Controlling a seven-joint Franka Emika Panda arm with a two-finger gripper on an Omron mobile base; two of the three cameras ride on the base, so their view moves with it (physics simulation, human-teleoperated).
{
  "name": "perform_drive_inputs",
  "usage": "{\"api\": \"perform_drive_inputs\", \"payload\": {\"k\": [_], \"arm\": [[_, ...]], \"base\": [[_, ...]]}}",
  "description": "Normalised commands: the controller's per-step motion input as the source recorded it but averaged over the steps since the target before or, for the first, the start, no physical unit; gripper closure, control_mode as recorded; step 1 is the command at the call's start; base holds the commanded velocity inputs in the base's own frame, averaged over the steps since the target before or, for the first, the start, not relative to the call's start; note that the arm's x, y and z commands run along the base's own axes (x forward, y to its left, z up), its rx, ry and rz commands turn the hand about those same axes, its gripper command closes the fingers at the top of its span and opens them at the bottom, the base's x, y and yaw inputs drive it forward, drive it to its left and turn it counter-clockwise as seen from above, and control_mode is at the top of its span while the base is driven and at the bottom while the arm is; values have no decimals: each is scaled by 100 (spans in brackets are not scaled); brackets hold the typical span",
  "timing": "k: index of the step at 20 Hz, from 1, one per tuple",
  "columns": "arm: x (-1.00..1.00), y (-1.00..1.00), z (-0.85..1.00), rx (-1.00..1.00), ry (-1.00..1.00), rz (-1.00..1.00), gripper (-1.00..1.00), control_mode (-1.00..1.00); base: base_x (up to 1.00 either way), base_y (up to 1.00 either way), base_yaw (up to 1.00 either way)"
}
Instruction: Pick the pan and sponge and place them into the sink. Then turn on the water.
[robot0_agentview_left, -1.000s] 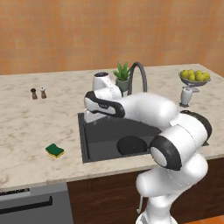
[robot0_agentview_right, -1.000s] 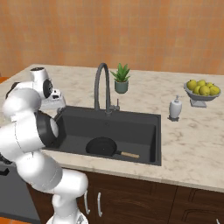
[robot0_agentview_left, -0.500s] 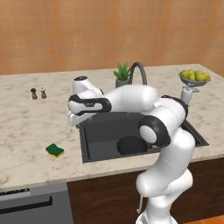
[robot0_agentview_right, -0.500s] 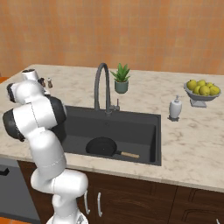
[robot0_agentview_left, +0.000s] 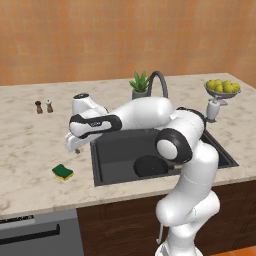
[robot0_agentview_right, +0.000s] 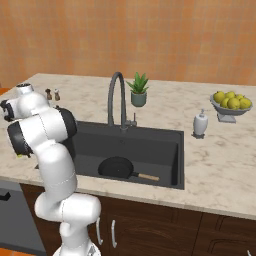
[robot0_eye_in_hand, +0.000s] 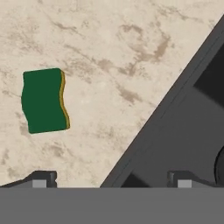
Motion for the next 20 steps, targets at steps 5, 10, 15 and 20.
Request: {"api": "perform_drive_inputs", "payload": {"k": [5,10,15,20], "arm": [[-32,48,-26,0,0,0,-100,-100],[-9,45,-29,0,0,0,-100,-100],[5,44,-34,0,0,0,-100,-100],[1,39,-29,0,0,0,-100,-100]], "base": [[0,0,0],[0,0,0],[0,0,0],[0,0,0]]}}
